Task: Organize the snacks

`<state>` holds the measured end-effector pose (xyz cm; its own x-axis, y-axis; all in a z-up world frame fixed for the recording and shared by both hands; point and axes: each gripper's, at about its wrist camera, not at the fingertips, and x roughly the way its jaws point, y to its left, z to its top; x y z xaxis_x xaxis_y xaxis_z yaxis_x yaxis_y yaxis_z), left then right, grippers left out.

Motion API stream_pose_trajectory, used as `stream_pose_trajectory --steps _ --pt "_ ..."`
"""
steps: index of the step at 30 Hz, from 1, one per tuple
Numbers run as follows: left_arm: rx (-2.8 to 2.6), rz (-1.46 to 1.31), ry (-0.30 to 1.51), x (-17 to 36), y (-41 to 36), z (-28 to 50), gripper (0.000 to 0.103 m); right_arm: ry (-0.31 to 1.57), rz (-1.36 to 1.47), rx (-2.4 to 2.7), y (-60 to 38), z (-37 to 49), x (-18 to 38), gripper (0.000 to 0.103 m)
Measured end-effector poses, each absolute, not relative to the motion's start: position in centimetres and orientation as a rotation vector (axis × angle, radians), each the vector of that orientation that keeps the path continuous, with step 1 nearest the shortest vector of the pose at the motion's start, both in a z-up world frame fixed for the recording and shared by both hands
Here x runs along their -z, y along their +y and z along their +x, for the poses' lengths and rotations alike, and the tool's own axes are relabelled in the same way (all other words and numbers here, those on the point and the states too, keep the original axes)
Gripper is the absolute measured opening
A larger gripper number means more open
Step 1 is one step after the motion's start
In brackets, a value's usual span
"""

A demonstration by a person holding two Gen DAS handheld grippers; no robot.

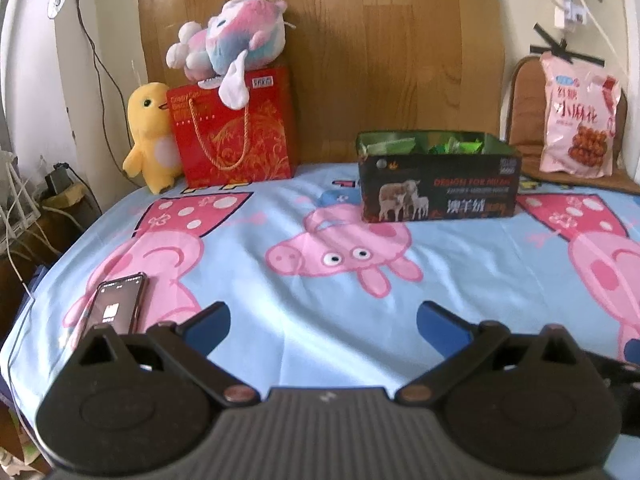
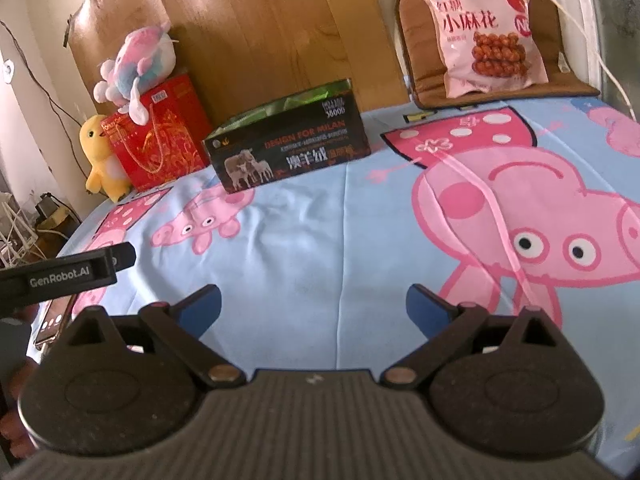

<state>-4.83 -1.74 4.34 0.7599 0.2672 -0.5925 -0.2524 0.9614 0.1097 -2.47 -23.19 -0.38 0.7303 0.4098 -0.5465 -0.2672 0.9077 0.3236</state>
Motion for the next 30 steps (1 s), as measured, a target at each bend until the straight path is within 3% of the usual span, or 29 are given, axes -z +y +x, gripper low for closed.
stream_pose_trajectory --steps 30 --pt "-0.248 -0.039 0.662 -4.4 -0.9 -5.1 0.103 0.640 0.218 -0.392 -22.3 -2.8 -0.1 0.100"
